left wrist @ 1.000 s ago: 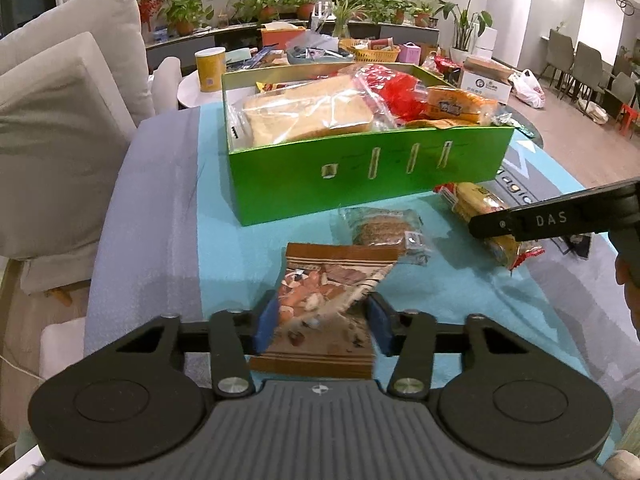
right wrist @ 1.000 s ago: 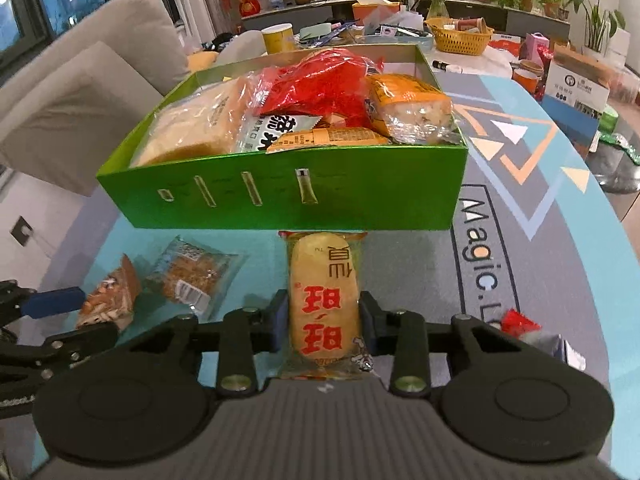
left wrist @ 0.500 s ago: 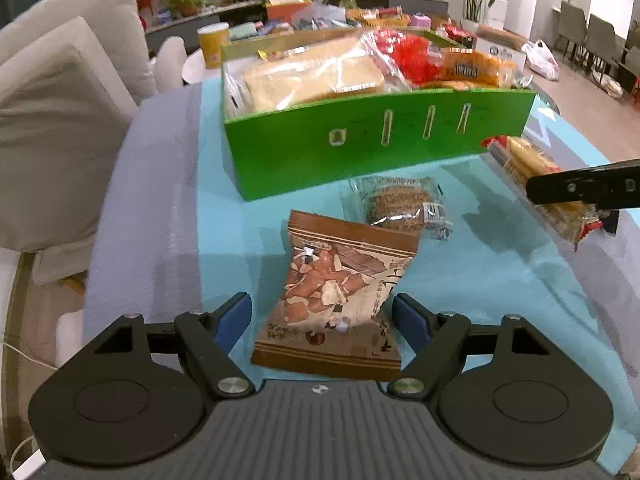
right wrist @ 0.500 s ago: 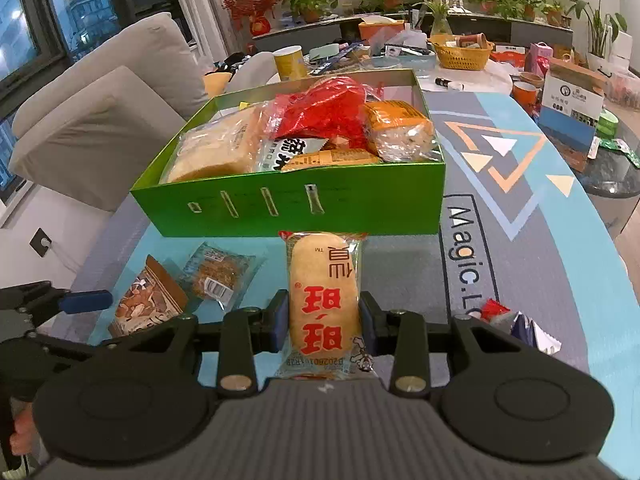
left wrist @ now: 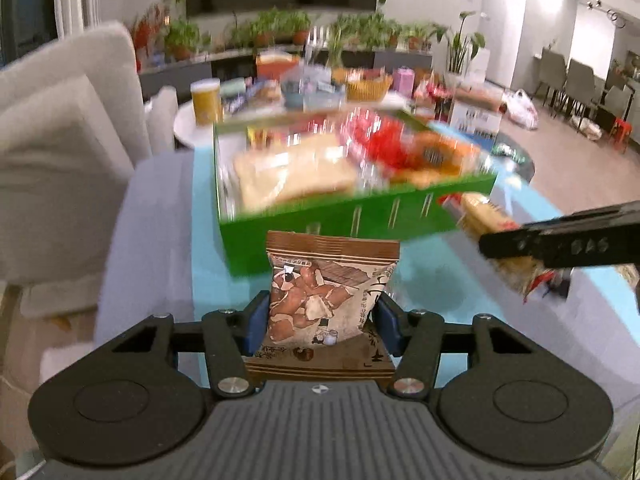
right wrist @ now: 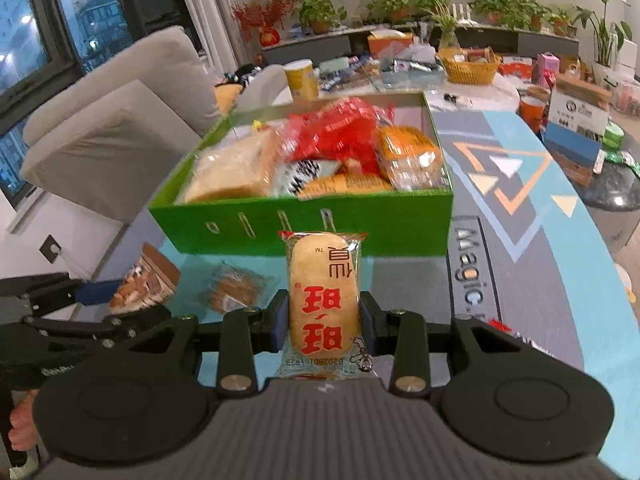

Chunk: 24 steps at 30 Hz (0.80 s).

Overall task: Organize snacks
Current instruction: 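Carry the nut bag into the box with the left gripper while the right carries the cake pack in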

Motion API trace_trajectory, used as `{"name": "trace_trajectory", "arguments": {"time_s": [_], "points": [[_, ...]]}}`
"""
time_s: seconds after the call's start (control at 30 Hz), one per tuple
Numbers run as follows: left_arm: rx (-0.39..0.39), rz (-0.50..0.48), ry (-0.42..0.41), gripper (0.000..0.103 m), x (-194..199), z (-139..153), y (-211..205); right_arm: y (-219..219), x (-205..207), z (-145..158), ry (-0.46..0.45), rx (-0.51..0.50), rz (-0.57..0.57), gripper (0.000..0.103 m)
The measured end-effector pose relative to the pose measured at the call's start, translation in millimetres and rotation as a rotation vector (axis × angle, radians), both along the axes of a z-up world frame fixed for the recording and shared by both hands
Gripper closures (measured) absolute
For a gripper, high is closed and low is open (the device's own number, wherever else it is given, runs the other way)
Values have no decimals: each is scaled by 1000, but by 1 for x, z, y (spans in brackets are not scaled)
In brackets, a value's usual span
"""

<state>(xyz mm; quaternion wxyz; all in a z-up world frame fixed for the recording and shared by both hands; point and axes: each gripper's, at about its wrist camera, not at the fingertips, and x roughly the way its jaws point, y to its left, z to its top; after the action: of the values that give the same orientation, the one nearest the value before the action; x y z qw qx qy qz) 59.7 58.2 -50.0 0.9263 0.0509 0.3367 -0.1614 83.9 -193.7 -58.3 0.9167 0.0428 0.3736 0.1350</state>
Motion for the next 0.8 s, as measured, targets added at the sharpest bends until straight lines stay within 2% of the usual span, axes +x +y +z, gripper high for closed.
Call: {"name": "trace_trajectory", "arguments": {"time_s": [0.17,0.43,0.8], "points": [[14,-4,-65,51,8,27,-8,4,4,23,-55,14,17,59],[10,9,-108,51,43,53,-19,9,27,55,-138,19,17,59],[18,22,-129,51,93,62,-26,-4,66,53,-137,97,-82,59]]}}
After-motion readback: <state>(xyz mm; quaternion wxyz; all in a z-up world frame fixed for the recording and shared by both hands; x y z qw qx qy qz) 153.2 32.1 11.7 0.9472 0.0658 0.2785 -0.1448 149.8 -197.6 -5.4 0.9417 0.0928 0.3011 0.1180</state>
